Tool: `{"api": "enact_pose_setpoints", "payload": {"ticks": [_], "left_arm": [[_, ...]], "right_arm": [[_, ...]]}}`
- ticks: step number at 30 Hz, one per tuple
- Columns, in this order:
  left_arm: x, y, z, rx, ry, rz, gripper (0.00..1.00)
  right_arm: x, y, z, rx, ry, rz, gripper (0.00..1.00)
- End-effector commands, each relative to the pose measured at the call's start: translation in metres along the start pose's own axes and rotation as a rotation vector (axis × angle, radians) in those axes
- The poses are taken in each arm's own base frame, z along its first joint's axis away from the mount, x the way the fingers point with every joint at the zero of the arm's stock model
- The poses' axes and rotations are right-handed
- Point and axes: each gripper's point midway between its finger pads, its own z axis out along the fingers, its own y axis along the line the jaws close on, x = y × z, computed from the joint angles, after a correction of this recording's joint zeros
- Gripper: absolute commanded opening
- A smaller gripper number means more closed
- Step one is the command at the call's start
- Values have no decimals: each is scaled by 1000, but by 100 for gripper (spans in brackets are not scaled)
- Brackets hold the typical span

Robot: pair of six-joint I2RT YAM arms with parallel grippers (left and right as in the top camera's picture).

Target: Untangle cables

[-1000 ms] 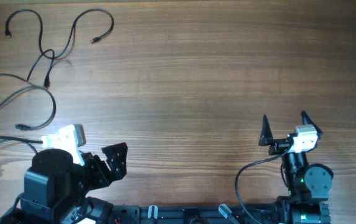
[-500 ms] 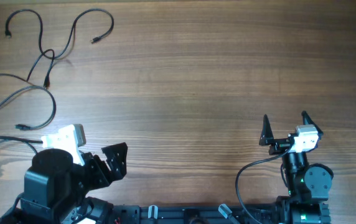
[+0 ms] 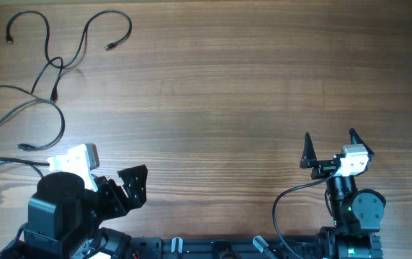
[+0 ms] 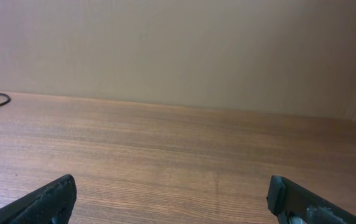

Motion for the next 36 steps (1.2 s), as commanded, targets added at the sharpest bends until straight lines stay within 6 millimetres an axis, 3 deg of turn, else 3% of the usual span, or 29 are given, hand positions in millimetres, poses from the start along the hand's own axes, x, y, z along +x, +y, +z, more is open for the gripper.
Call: {"api": "enact_pose_setpoints", "payload": {"ticks": [1,5,9,14,24,29,36], "left_arm": [[0,4,0,-17,-8,12,100],[-3,4,-1,-16,-26,-1,100],[-12,19,-7,-60,-113,-41,100],[-19,15,2,21,-228,77,100],[-10,24,8,36,-281,89,100],[-3,33,22,53,-334,91,100],[-12,23,49,171,-478,186,100]], "right_arm": [[-3,-2,-1,12,-14,13,100],[-3,-2,-1,12,-14,14,100],[-3,-2,-1,11,-14,13,100],[-3,-2,-1,12,-14,13,100],[-3,-2,-1,12,-14,13,100],[-3,-2,-1,12,-14,13,100],[-3,-2,-1,12,-14,13,100]]}}
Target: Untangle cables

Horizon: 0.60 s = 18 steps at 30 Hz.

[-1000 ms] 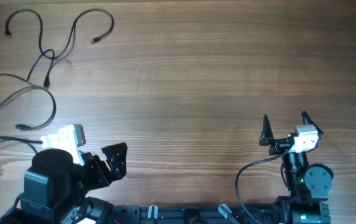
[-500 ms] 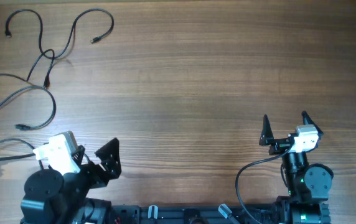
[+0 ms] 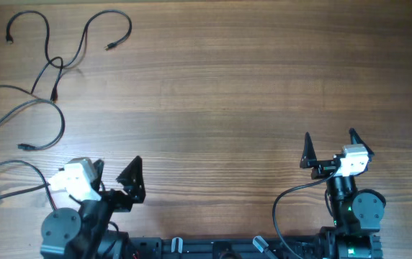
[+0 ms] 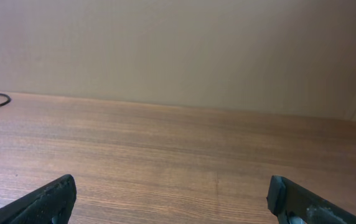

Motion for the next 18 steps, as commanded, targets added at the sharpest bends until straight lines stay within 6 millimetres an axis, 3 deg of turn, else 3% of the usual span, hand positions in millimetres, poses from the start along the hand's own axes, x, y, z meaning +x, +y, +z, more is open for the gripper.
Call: {"api": "enact_pose_setpoints", "payload": {"ticks": [1,5,18], "left_arm": [[12,1,13,49,-26,58,100],[17,5,31,83,-99,66,100],[28,14,57,106,-159,72,100]], "right_arm": [[-3,-2,-1,11,-13,14,100],[-3,-2,-1,11,-13,14,100],[-3,-2,-1,11,-13,14,100]]}}
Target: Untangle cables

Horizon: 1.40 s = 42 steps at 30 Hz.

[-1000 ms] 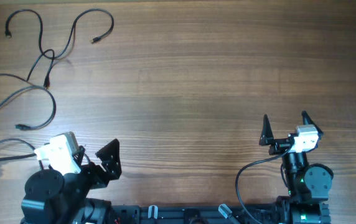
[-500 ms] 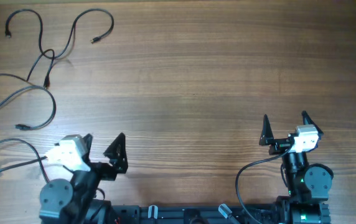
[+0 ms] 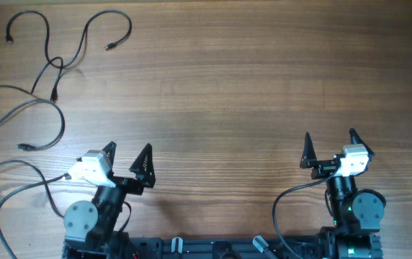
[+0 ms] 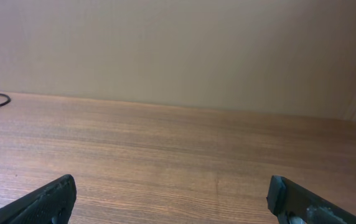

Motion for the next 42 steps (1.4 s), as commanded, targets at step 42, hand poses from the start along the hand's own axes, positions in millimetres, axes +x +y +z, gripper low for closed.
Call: {"api": "enact_pose_setpoints", "payload": {"ticks": [42], "left_arm": [[17,68,20,-233,-93,458,100]], "right_arm": [[-3,-2,-1,11,-13,14,100]]}}
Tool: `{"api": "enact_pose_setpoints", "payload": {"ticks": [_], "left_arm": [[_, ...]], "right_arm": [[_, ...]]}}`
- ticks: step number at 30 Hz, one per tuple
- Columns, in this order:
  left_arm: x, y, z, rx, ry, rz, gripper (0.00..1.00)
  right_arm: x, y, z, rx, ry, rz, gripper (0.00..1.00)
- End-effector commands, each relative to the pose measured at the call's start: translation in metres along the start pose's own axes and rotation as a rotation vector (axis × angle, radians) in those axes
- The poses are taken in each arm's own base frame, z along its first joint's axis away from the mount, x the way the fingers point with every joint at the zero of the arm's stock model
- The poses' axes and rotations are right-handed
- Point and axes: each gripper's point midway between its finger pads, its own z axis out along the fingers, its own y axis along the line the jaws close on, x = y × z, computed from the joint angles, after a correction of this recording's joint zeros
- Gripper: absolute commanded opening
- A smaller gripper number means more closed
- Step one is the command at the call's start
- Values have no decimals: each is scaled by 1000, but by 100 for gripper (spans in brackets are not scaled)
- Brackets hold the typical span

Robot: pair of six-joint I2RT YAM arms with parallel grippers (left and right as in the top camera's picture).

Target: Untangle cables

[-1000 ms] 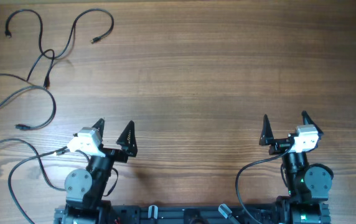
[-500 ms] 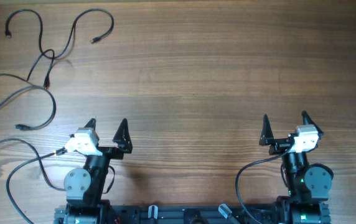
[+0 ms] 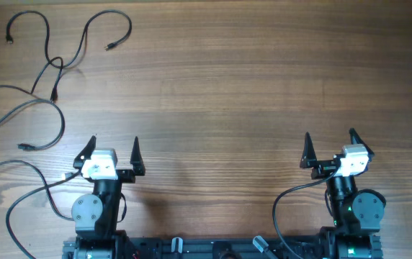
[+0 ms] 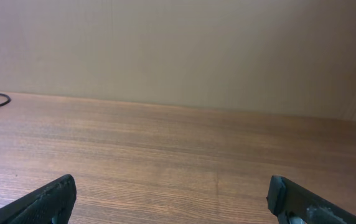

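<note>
Thin black cables [image 3: 55, 65] lie in loops at the table's far left, crossing one another near the top left corner; loose plug ends show around them. A bit of black cable also shows at the left edge of the right wrist view. My left gripper [image 3: 112, 147] stands open at the near left, well short of the cables, nothing between its fingers. My right gripper [image 3: 330, 146] stands open at the near right, far from the cables, with bare wood between its fingers [image 4: 47, 200].
The wooden table [image 3: 249, 79] stretches wide between the arms and the far edge. Each arm's own grey lead trails by its base, the left one [image 3: 19, 194] curling at the near left. A beige wall stands beyond the table.
My left arm has turned and settled: its gripper, tilted and pointing to the right before, now points straight up the table. The cables and my right arm have not moved.
My left arm was folded low at the near left corner, its gripper open and turned aside. At each later moment it stood further right and more upright, and now it faces up the table. The cables and my right gripper stayed still throughout.
</note>
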Motion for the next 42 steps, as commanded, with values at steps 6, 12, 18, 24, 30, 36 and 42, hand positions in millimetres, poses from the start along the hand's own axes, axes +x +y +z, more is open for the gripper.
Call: {"api": "enact_pose_setpoints", "payload": {"ticks": [6,12,18,24,30,36,42], "left_arm": [[3,2,0,-12,2,33,100],[3,2,0,-10,2,18,100],[3,2,0,-13,1,-83,100],[3,2,0,-13,2,-70,100],[3,2,0,-14,1,-26,100],[3,3,0,-14,1,-24,100],[3,2,0,-10,1,0,100]], "right_arm": [[-3,-2,-1,11,-13,13,100],[-3,-2,-1,11,-13,14,99],[-3,-2,-1,11,-13,14,100],[-3,-2,-1,11,-13,14,100],[-3,-2,-1,11,-13,14,100],[-3,-2,-1,11,-13,14,100],[-3,-2,-1,11,-13,14,100]]}}
